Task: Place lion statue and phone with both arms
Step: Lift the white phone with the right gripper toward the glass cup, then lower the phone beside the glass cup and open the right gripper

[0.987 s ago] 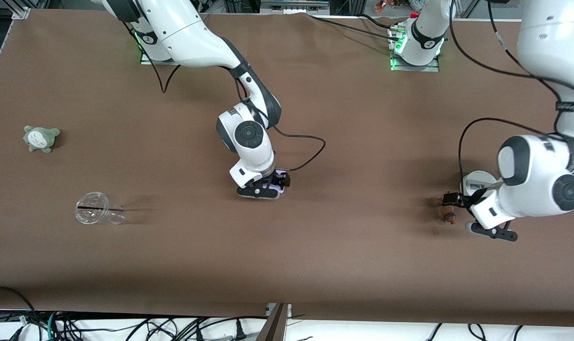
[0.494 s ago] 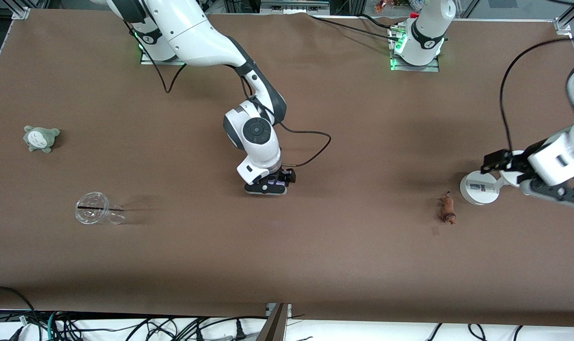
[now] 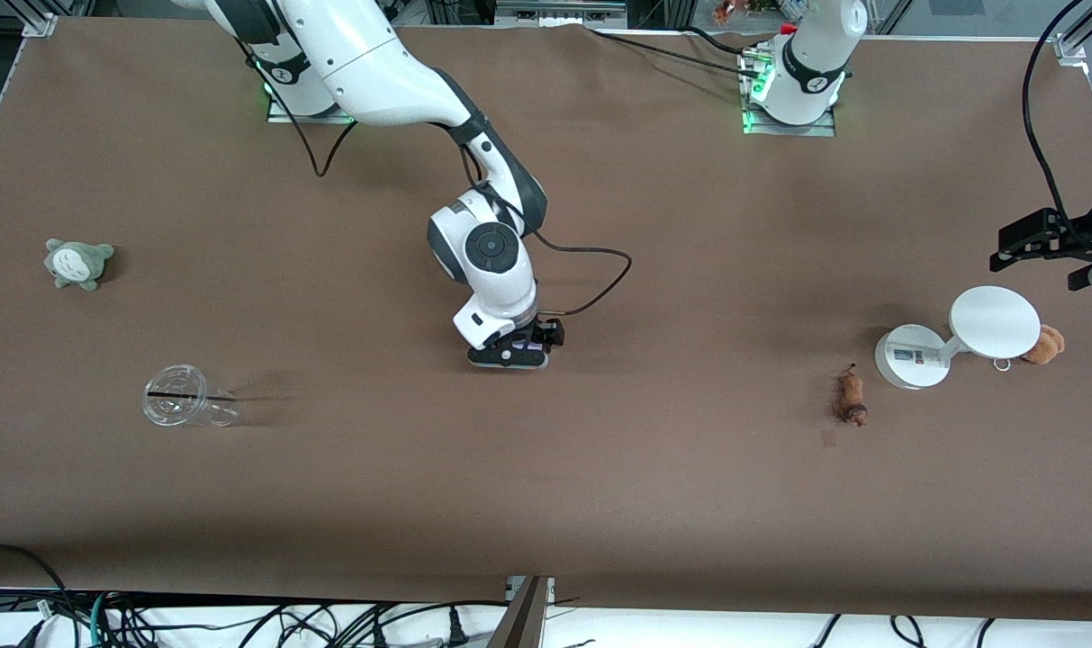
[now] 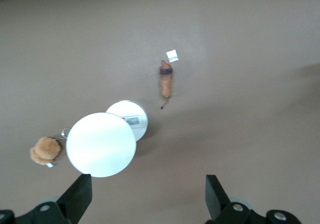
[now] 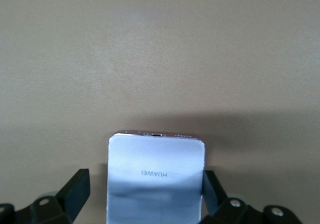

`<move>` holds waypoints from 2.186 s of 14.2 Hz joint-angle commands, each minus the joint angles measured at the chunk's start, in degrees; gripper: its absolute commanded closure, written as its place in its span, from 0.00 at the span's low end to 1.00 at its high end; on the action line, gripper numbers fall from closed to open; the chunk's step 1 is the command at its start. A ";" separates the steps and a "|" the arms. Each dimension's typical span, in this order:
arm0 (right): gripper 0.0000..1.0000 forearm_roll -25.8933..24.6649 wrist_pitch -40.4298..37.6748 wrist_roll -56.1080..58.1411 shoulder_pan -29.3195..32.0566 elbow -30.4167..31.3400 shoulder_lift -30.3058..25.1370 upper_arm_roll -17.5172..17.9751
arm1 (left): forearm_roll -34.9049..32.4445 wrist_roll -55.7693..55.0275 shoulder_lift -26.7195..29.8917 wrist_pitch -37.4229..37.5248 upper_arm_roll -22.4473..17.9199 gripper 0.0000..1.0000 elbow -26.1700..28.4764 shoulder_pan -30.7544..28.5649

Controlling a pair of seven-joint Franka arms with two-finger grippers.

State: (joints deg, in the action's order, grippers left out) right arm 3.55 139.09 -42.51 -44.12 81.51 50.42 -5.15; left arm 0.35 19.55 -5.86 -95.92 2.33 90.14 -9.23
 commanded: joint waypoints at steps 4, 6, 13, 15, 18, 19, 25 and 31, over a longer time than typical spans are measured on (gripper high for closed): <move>0.15 -2.06 0.13 -0.21 -0.35 -1.35 1.78 -0.47 | -1.23 -3.17 1.73 -4.45 1.01 0.00 2.24 0.52; 0.68 -2.06 -0.22 -0.03 -0.26 -1.53 1.43 -0.56 | -1.06 -12.46 1.81 -3.92 3.11 0.00 2.24 0.70; 0.76 -0.91 -16.11 21.73 11.67 -0.65 -7.70 -1.70 | -0.88 -18.67 1.20 -3.92 3.56 0.00 -0.65 0.88; 0.76 -0.92 -17.53 26.93 15.45 0.23 -7.80 -2.05 | -0.79 -18.49 1.20 -3.92 3.56 0.00 -1.54 0.35; 0.76 -0.92 -17.10 33.79 21.87 1.81 -7.62 -2.23 | -0.88 -18.58 1.20 -3.92 3.56 0.00 -1.63 0.35; 0.76 -0.92 -16.83 35.90 23.80 2.42 -7.62 -2.14 | -0.88 -18.58 1.20 -3.92 3.56 0.00 -1.63 0.35; 0.76 -0.83 -15.87 45.39 31.28 3.83 -6.30 -2.06 | -0.79 -18.58 0.94 -4.01 3.56 0.00 -3.21 0.35; 0.76 -0.83 -11.38 45.76 31.82 6.30 -5.69 -1.97 | -0.88 -18.49 0.67 -3.92 3.65 0.00 -3.21 0.70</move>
State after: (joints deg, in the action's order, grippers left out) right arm 2.25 126.77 2.49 -12.60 86.57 45.64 -7.82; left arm -0.07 1.47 -4.97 -100.14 5.89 87.95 -8.73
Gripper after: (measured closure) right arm 0.163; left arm 0.000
